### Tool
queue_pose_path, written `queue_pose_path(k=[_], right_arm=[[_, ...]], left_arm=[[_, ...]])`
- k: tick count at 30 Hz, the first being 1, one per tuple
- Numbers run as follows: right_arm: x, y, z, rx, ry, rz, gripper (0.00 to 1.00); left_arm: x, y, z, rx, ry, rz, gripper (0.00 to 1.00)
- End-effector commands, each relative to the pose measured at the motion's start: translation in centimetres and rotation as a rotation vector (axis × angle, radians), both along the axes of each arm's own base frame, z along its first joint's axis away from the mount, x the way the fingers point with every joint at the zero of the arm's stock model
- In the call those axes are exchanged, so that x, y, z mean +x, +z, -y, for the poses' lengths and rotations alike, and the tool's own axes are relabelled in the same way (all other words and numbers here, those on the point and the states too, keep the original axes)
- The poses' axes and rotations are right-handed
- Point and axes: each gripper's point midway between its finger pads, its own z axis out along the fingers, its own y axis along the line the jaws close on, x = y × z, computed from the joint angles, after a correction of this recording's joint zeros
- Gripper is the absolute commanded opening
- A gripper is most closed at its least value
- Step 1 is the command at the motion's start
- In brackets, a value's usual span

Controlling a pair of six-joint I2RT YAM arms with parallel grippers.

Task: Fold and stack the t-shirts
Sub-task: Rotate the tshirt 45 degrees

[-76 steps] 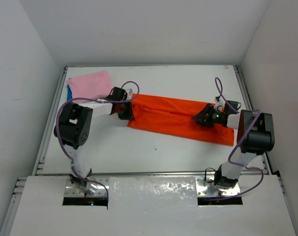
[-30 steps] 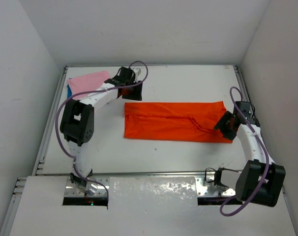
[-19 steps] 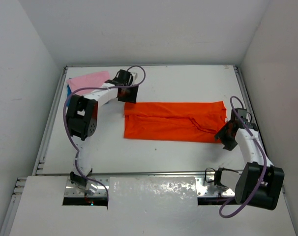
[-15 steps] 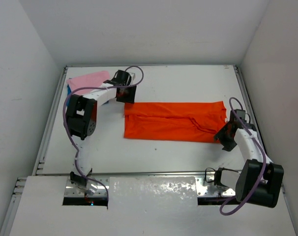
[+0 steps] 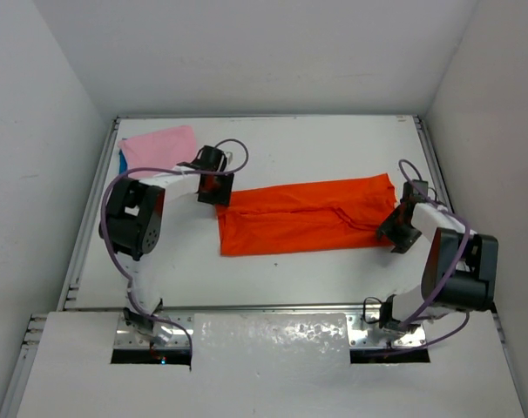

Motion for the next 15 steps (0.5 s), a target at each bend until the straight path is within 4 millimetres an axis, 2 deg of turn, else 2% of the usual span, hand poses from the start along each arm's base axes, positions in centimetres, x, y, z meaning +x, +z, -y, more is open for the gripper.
queue_pose_path(k=[1, 2, 3, 5, 6, 8, 10, 11, 12, 13, 14, 15], right_arm=[[4.6, 1.2, 1.2, -0.043, 0.062, 0.08, 0.53], [5.1, 1.3, 1.4, -0.045, 0.071, 0.072, 0.53], [6.8, 2.1, 1.5, -0.041, 0.108, 0.103, 0.53], [8.3, 1.7, 1.6, -0.029, 0.148, 0.1, 0.53], [9.8, 2.6, 1.8, -0.033, 0.174, 0.13, 0.53], [11.1, 2.6, 1.6, -0.014, 0.208, 0.146, 0.53], [13.3, 3.7, 1.4, -0.006, 0.256, 0.21, 0.54], [13.7, 3.4, 1.3, -0.005, 0.281, 0.203, 0.54], [15.0, 4.4, 1.4, -0.014, 0.299, 0.224, 0.54], [15.6, 4.6, 1.4, -0.013, 0.316, 0.228, 0.54], [16.1, 4.0, 1.4, -0.012, 0.342, 0.209, 0.54], [17.7, 5.2, 1.6, -0.023, 0.358, 0.239, 0.54]], left_arm=[[-2.7, -0.1, -0.7, 0.013, 0.032, -0.05, 0.48], [-3.1, 0.1, -0.8, 0.011, 0.039, -0.054, 0.48], [-3.9, 0.5, -1.0, 0.012, 0.039, -0.059, 0.48], [-4.8, 1.4, -1.6, 0.025, 0.054, -0.043, 0.48], [-5.2, 1.8, -1.7, 0.021, 0.057, -0.037, 0.48], [-6.0, 3.1, -1.5, -0.009, 0.061, -0.014, 0.48], [-7.2, 4.1, -0.2, -0.072, 0.048, -0.025, 0.48], [-7.9, 5.1, 0.2, -0.095, 0.045, -0.007, 0.48], [-8.5, 5.8, 1.2, -0.125, 0.041, -0.001, 0.48], [-9.0, 6.3, 1.7, -0.142, 0.036, 0.007, 0.48], [-9.6, 7.4, 2.2, -0.171, 0.028, 0.03, 0.48], [-10.3, 8.2, 3.4, -0.197, 0.014, 0.038, 0.48]])
